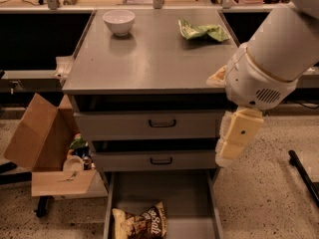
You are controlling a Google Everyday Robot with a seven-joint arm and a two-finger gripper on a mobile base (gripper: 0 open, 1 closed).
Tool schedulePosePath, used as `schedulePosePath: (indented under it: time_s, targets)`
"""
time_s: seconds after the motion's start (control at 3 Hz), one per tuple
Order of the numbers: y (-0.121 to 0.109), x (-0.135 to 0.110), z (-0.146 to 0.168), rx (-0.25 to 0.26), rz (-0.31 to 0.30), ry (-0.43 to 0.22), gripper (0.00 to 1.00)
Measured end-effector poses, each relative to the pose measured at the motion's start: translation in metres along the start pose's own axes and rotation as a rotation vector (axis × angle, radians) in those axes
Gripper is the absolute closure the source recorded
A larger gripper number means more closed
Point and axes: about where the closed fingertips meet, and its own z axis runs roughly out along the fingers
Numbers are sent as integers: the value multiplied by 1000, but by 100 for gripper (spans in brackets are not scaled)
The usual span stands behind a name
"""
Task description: Pick brown chip bag from bottom drawer and place on counter
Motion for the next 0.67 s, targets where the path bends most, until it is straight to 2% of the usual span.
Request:
schedulePosePath:
  time_s: [0.67]
  targets:
    - [-1,2,7,2,-12,17,0]
